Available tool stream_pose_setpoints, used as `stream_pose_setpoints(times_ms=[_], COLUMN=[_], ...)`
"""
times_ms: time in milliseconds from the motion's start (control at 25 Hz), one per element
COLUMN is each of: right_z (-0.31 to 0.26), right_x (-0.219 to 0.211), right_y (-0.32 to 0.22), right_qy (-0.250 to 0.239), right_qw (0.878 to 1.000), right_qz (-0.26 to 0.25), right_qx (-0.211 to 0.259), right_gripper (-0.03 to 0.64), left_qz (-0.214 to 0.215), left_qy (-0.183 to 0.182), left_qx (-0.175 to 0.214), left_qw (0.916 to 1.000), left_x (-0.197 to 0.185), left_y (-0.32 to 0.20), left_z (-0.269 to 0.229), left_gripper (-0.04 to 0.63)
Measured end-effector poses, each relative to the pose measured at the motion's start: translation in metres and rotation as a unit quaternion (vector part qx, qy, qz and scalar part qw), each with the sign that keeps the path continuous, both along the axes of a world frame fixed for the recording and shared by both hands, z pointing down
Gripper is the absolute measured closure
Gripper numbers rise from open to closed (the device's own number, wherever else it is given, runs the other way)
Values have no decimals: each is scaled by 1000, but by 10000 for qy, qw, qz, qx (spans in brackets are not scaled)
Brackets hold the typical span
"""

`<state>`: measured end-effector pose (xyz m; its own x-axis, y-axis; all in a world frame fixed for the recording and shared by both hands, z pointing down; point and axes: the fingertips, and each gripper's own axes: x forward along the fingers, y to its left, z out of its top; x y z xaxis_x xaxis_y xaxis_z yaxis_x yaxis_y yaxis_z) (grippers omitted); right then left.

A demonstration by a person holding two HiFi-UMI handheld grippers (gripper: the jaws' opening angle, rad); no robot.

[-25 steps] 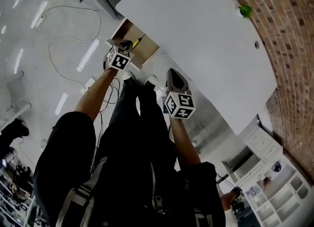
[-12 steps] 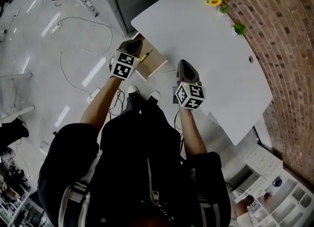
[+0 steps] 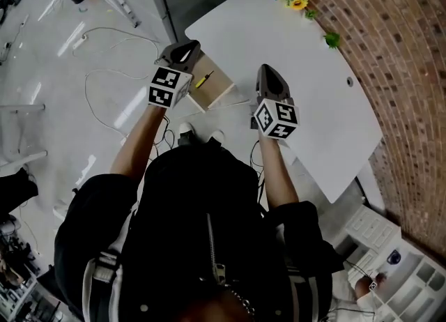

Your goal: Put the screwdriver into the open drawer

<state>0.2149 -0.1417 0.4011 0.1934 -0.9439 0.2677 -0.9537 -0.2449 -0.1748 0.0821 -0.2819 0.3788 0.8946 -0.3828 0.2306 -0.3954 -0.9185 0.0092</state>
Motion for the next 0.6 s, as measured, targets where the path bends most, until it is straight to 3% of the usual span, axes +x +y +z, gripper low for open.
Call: stream_pose_setpoints(times_ms=[160, 600], right_z=[-7, -3], right_x=[-1, -4], right_y=[0, 4], right_qy=[62, 96], right_qw=[9999, 9999], right_qz=[-32, -68], right_qx=[96, 47], right_gripper=[612, 612], left_qz=[-46, -72], left_qy=[153, 69], left_qx=[8, -154], left_qw=[9999, 9998], left_x=[-7, -10], left_y=[4, 16], left_z=[-10, 6], left_gripper=[568, 568])
